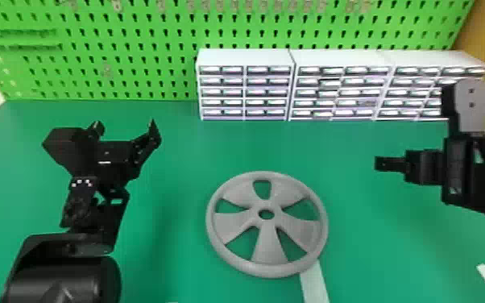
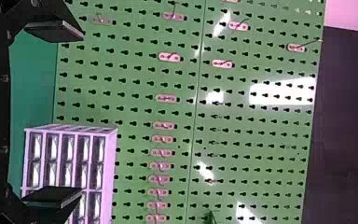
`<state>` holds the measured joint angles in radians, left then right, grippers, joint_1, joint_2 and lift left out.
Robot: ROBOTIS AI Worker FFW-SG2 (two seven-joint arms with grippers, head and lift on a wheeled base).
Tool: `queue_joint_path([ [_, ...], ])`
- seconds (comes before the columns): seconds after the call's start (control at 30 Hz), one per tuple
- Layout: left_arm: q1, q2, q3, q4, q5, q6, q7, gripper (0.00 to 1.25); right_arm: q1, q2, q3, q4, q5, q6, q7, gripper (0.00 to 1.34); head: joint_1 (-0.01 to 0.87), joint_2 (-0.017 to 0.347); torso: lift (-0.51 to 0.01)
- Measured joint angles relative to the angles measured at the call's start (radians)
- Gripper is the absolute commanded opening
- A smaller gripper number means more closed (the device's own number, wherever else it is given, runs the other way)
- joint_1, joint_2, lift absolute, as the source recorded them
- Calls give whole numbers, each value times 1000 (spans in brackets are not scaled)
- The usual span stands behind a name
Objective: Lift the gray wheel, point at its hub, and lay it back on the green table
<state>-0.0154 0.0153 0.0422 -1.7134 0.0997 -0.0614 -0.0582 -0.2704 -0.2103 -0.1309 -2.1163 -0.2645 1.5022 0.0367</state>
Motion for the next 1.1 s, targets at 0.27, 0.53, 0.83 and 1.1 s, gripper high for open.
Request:
queue_joint_path([
  [0.27, -3, 0, -3, 0, 1, 0, 0, 1128, -81, -26, 34, 71, -40, 62, 0, 1003, 692, 48, -93],
  [0.53, -3, 0, -3, 0, 1, 0, 0, 1128, -115, -24, 36, 115, -52, 64, -1, 999, 692, 48, -93],
  [0.83, -3, 0, -7, 0, 0, 0, 0, 1128, -174, -22, 72, 192, -47, 64, -1, 1002, 692, 48, -93],
  [1.1, -4, 0, -8, 0, -5, 0, 0, 1128, -234, -22, 126, 324, -44, 64, -1, 1003, 692, 48, -93],
])
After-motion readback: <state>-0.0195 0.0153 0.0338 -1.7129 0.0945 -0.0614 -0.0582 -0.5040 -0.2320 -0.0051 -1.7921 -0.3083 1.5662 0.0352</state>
